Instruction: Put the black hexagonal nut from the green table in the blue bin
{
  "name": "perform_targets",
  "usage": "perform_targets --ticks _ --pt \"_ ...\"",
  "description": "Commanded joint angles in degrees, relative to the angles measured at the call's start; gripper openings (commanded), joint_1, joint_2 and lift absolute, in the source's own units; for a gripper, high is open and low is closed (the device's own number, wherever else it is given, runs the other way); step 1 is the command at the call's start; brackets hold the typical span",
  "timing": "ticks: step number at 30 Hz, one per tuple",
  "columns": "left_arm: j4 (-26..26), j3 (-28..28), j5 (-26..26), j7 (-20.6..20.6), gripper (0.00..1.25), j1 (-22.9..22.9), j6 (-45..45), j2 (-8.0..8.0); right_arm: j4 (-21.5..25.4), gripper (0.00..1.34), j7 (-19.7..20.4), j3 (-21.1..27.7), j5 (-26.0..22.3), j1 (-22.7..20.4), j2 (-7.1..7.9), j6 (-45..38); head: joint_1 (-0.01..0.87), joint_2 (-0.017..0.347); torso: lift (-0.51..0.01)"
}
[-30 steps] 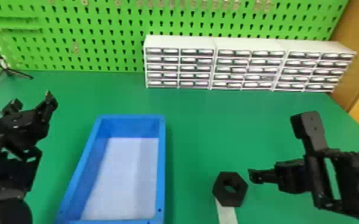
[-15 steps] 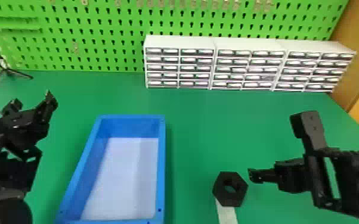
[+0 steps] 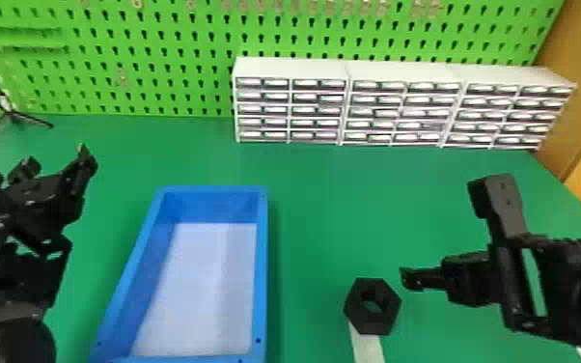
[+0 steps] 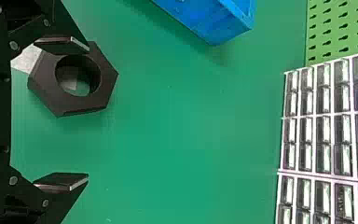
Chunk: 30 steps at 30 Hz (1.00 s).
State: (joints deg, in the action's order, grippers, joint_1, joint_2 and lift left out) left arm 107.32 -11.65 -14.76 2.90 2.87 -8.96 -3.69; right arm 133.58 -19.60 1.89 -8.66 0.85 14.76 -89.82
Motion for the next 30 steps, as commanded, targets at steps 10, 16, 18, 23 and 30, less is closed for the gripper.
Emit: perform_targets --ticks 10,16,18,23,30 --pt "0.0 1.2 0.1 0.0 0.82 -0.9 0.0 0.00 -1.6 1.02 0.0 -0.2 2.2 2.2 -1.40 -0.3 0.692 0.008 -0.097" --pt "0.0 1.5 0.1 0.0 0.81 -1.2 0.0 0.00 -2.8 1.02 0.0 -0.4 2.6 2.8 -1.93 -0.3 0.692 0.008 -0.097" --pt "0.0 1.6 0.1 0.0 0.81 -1.4 0.0 0.00 -3.1 1.02 0.0 -0.5 3.0 2.9 -2.19 -0.3 0.692 0.008 -0.097" --pt "-0.1 1.9 0.1 0.0 0.81 -1.5 0.0 0.00 -4.8 1.02 0.0 -0.8 3.0 3.1 -2.19 -0.3 0.692 0.008 -0.097" --pt "-0.2 2.2 0.1 0.0 0.81 -1.9 0.0 0.00 -7.0 1.02 0.0 -1.3 3.0 4.3 -2.10 -0.3 0.692 0.008 -0.097"
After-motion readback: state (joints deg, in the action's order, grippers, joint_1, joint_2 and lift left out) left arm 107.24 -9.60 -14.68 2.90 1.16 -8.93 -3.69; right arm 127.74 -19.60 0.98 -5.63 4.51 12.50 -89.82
